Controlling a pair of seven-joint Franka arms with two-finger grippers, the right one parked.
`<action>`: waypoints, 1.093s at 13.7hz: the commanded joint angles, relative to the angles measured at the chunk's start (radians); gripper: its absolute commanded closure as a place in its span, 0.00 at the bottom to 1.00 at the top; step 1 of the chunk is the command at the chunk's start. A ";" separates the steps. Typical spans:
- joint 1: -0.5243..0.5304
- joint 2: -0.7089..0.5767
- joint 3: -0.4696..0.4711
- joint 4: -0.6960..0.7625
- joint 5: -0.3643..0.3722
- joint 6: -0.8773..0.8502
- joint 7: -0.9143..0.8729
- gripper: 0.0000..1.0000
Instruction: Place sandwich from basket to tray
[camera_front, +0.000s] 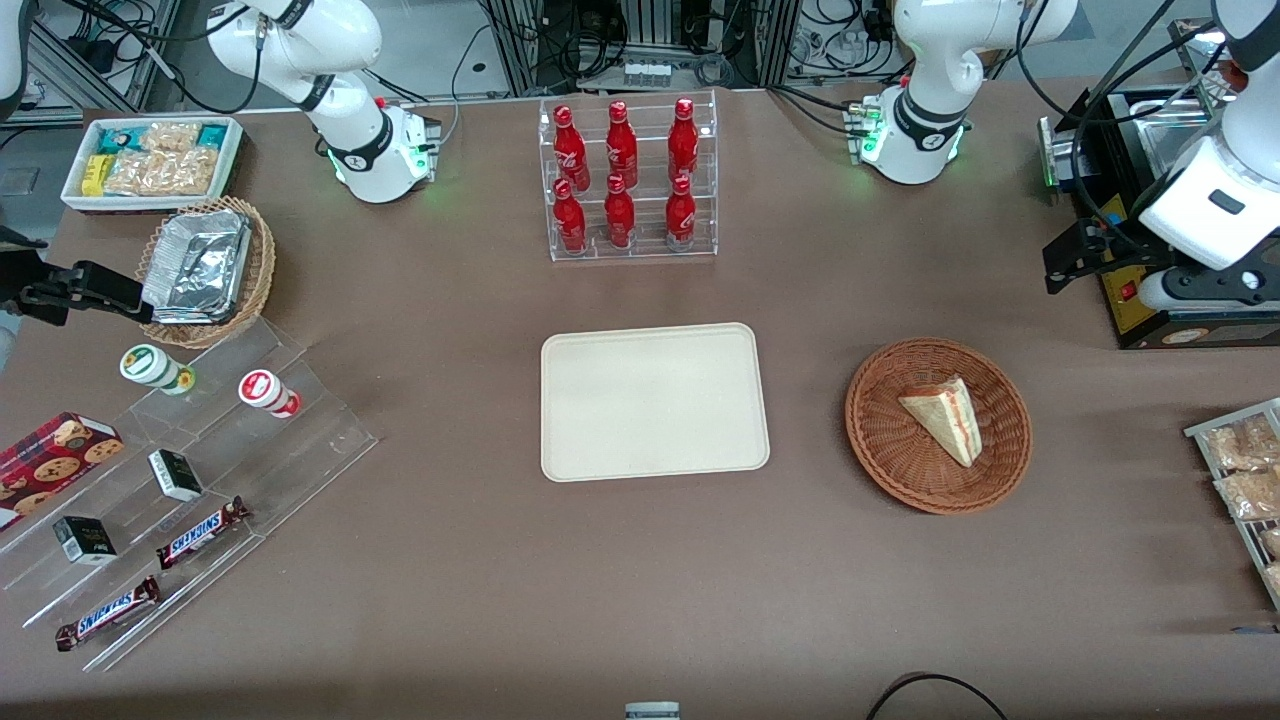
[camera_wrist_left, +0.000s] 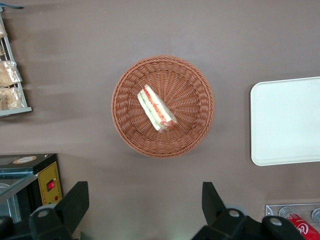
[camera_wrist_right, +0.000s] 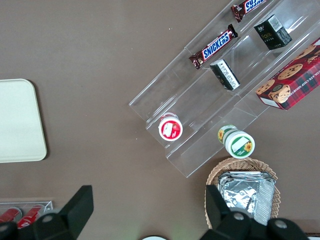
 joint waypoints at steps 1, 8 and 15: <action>0.002 0.005 0.003 0.019 -0.002 -0.022 0.016 0.00; 0.007 0.119 0.003 -0.001 0.007 0.012 -0.053 0.00; 0.025 0.103 -0.004 -0.325 0.006 0.378 -0.378 0.00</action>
